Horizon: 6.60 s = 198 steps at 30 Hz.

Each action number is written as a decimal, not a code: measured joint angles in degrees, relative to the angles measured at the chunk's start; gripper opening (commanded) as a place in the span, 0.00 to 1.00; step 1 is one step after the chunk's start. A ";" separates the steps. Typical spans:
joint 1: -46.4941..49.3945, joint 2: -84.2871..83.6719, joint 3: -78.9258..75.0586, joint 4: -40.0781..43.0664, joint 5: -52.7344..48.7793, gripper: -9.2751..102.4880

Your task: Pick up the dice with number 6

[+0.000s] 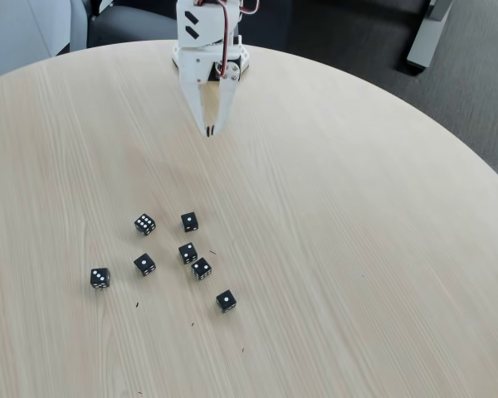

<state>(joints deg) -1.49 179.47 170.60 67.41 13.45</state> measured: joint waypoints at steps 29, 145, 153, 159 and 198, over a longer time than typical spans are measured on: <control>0.00 0.00 0.00 0.00 0.00 0.08; 16.88 -113.29 -88.77 2.46 29.44 0.27; 16.88 -113.29 -88.77 2.46 29.44 0.25; 16.96 -113.29 -88.77 2.46 29.44 0.26; 17.49 -113.29 -88.77 2.11 49.75 0.09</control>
<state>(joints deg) 16.00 66.18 81.83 69.52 63.19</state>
